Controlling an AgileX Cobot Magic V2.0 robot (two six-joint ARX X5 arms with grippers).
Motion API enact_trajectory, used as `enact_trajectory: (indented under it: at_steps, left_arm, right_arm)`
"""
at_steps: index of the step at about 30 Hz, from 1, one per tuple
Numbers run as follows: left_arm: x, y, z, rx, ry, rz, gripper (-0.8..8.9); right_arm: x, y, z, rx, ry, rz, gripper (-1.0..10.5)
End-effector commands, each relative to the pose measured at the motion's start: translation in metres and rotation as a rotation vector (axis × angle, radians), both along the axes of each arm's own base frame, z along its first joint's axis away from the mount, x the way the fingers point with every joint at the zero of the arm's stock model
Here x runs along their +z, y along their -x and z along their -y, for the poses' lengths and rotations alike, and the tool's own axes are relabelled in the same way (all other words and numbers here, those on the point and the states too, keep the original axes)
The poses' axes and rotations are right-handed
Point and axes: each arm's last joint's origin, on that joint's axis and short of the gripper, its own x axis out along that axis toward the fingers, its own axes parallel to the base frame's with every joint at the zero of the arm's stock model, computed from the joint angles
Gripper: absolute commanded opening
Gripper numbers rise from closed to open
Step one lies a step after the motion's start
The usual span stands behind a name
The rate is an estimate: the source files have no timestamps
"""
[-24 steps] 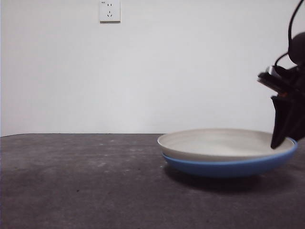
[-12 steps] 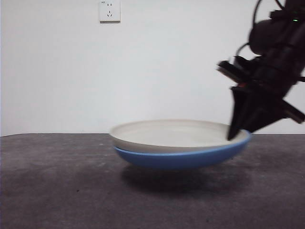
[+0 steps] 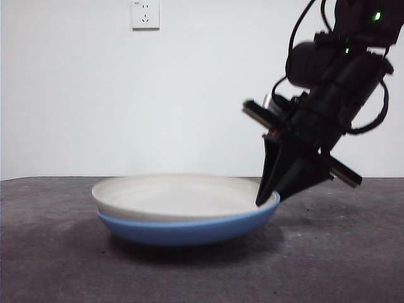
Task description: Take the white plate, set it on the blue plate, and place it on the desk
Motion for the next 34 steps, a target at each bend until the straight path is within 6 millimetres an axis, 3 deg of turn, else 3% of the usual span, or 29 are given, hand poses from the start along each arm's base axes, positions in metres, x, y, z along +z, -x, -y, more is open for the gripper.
enact_trajectory:
  at_steps: [1, 12, 20, 27, 32, 34]
  left_arm:
    - [0.004, 0.0, 0.001, -0.016, 0.007, 0.034, 5.01]
    - [0.003, 0.0, 0.001, -0.016, 0.003, 0.029, 5.01]
    - [0.002, 0.0, 0.0, -0.016, -0.005, 0.019, 5.01]
    - [0.002, 0.0, 0.0, -0.017, -0.005, 0.019, 5.01]
    - [0.002, 0.0, 0.0, -0.016, -0.005, 0.018, 5.01]
    - [0.002, 0.0, 0.0, -0.017, -0.005, 0.019, 5.01]
  right_arm:
    - [-0.007, -0.007, -0.004, -0.011, -0.009, -0.021, 0.1]
    - [-0.019, -0.011, -0.005, -0.013, 0.011, -0.035, 0.3]
    - [-0.007, -0.012, 0.0, -0.028, 0.016, -0.021, 3.9]
    - [0.045, 0.001, 0.011, -0.027, 0.139, 0.096, 5.0]
    - [0.09, 0.035, 0.025, -0.028, 0.247, 0.171, 5.0]
    - [0.109, 0.055, 0.031, -0.04, 0.295, 0.208, 5.6]
